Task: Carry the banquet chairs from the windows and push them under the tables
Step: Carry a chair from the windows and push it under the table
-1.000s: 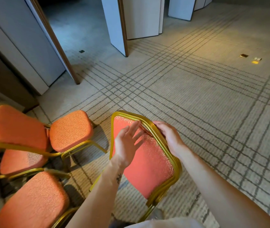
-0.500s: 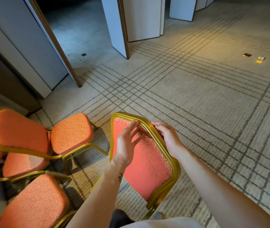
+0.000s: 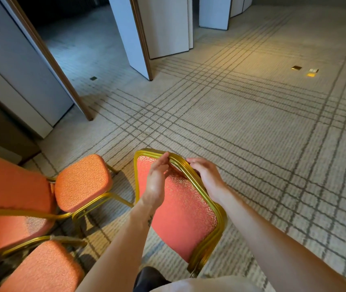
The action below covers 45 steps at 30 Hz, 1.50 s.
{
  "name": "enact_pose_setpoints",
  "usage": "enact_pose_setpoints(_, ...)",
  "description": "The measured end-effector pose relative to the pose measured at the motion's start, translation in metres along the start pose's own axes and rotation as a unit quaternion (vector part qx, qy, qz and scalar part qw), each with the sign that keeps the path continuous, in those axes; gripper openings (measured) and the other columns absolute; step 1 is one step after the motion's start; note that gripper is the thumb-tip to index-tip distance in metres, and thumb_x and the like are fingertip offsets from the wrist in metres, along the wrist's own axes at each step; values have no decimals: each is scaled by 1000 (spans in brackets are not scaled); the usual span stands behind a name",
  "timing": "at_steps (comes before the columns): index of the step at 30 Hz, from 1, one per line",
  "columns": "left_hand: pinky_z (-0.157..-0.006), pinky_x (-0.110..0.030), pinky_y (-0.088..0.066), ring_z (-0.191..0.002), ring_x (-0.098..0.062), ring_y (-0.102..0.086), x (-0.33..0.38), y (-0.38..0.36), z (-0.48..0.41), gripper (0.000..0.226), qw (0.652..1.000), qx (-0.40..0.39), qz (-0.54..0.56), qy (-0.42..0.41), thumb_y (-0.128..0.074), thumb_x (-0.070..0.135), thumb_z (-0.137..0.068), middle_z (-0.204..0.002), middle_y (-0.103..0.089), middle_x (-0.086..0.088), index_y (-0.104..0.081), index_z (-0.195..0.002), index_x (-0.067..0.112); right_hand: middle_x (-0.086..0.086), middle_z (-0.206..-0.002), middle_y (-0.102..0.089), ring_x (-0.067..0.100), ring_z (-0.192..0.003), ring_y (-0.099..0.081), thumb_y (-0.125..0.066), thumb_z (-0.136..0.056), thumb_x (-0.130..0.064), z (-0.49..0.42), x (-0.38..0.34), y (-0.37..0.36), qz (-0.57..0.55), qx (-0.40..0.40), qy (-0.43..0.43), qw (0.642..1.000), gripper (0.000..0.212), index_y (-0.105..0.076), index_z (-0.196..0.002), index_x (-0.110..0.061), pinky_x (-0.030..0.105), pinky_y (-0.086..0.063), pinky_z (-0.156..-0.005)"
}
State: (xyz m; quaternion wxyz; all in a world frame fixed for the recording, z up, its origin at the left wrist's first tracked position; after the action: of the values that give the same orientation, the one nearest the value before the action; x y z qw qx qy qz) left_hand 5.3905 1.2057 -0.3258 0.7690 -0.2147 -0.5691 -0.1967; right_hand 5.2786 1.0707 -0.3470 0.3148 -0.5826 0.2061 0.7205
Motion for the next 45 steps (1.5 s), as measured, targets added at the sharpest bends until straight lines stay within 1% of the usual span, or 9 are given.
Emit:
enact_pose_setpoints(2, -113, -37, -42, -125, -18, -51, 10, 5, -4, 46, 982, 0, -172, -79, -46, 1, -100, -131, -51, -3, -59, -142, 15, -5, -112, -76, 9, -111, -68, -67, -93, -14, 1, 0, -2, 1, 6, 5, 1000, 19, -77, -109, -19, 28, -52, -101)
enact_pose_setpoints(4, -117, -38, -32, -128, -22, -42, 17, -4, -4, 51, 916, -17, -361, -177, -51, 5, -96, -130, -43, -3, -55, -146, 17, -1, -108, -77, 13, -107, -71, -70, -91, -9, 2, -4, -6, -5, -3, 25, 1000, 18, -75, -106, -17, 30, -54, -98)
enact_pose_setpoints(6, -116, -40, -31, -128, -26, -38, 18, -9, -4, 58, 878, -15, -426, -216, -50, 12, -91, -134, -40, -8, -52, -148, 19, -1, -106, -77, 12, -102, -72, -71, -90, -8, 2, -7, -10, 21, -13, 40, 999, 19, -72, -104, -21, 31, -55, -95)
enact_pose_setpoints(13, -118, -45, -29, -136, -28, -35, 24, -20, -22, 52, 834, -43, -483, -263, -60, 15, -91, -146, -35, -8, -51, -141, 25, -13, -100, -70, 3, -89, -66, -69, -91, -34, 4, -15, -11, 258, 11, 83, 963, 33, -56, -122, -34, 27, -53, -79)
enact_pose_setpoints(19, -114, -58, -28, -124, -27, -45, 29, -45, -56, 47, 782, -102, -533, -307, -61, 14, -87, -126, -53, -5, -57, -133, 16, -14, -95, -65, 5, -84, -62, -61, -95, -42, -7, -29, -15, 389, 61, 134, 910, 37, -50, -129, -30, 26, -46, -71)
enact_pose_setpoints(27, -98, -41, -38, -98, -28, -51, 32, -43, -101, 21, 744, -118, -587, -298, -68, 20, -78, -96, -61, 2, -62, -98, 17, -7, -103, -65, 15, -93, -62, -53, -98, -46, -21, -30, -22, 477, 99, 156, 859, 38, -45, -132, -29, 38, -54, -77)
enact_pose_setpoints(32, -89, -41, -31, -90, -26, -52, 44, -24, -129, 20, 733, -117, -601, -296, -72, 29, -75, -84, -60, 5, -56, -83, 21, -12, -94, -59, 15, -85, -62, -56, -99, -43, -37, -49, -45, 515, 107, 169, 834, 32, -49, -125, -26, 38, -53, -70)
enact_pose_setpoints(37, -85, -44, -36, -91, -29, -52, 53, -4, -156, 28, 748, -123, -593, -273, -71, 36, -74, -81, -63, 1, -45, -75, 25, -12, -81, -52, 18, -77, -62, -58, -95, -45, -65, -63, -62, 578, 119, 163, 791, 25, -53, -106, -23, 33, -42, -61)
enact_pose_setpoints(45, -72, -36, -44, -95, -30, -64, 56, -5, -196, 31, 720, -157, -644, -202, -66, 54, -78, -91, -69, -1, -65, -87, 24, -5, -73, -60, 21, -69, -63, -61, -91, -50, -90, -72, -62, 626, 165, 153, 746, 27, -52, -93, -25, 34, -44, -58)
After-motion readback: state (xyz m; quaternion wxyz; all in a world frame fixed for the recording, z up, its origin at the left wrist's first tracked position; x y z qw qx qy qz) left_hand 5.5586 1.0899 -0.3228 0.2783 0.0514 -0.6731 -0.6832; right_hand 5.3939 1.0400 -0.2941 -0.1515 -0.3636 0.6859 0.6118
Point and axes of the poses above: each hand's wrist, its own z-axis away from the middle knuckle, its own y-axis out of the back of the hand, x = y × z, the point moved 10 cm from there along -z, towards the middle knuckle
